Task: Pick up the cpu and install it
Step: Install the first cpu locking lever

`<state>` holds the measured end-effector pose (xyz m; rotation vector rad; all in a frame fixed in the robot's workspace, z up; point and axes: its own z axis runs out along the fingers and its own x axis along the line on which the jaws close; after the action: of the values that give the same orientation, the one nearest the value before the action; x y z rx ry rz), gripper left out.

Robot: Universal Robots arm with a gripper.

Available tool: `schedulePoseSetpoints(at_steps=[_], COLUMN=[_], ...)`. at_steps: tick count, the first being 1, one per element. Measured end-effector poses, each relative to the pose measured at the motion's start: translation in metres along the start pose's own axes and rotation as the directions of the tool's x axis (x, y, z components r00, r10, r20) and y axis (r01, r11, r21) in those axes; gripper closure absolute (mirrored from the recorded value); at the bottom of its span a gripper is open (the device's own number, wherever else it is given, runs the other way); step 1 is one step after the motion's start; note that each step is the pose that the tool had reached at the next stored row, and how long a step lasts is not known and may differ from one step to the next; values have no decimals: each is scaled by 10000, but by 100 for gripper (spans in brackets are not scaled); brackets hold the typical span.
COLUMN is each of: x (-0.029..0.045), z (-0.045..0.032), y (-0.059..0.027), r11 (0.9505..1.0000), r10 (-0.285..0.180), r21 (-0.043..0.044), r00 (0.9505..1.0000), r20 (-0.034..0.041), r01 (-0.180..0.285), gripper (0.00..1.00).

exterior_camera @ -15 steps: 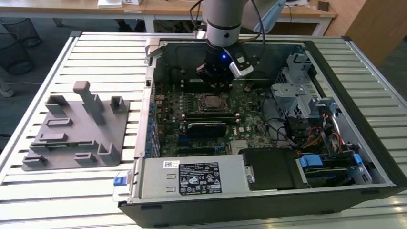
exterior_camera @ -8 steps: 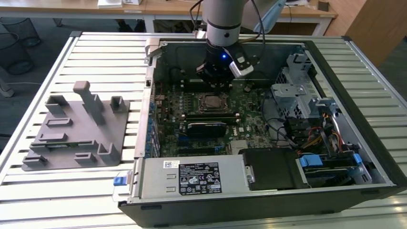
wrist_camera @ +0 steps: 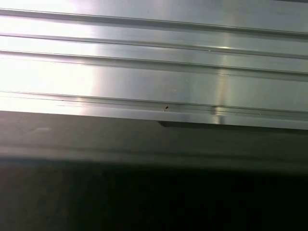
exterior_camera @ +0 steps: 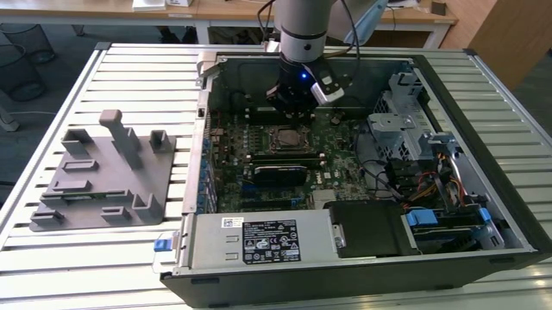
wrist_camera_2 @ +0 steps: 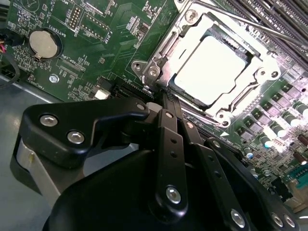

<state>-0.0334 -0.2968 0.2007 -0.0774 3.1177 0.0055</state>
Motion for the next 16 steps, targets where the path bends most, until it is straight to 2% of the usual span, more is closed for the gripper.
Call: schedulePoseSetpoints(at_steps=[3, 5, 11, 16], x=[-1, -1, 0, -4], z=[-8, -7, 26, 54], y=[1, 1, -1, -1], r11=[10000, 10000, 9996, 9991], r10=[0, 0, -5, -9], r21=[-4, 23, 266, 420], r00=[10000, 10000, 10000, 10000], r20=[3, 3, -21, -47], r01=[0, 0, 6, 11], gripper=[89, 89, 89, 89])
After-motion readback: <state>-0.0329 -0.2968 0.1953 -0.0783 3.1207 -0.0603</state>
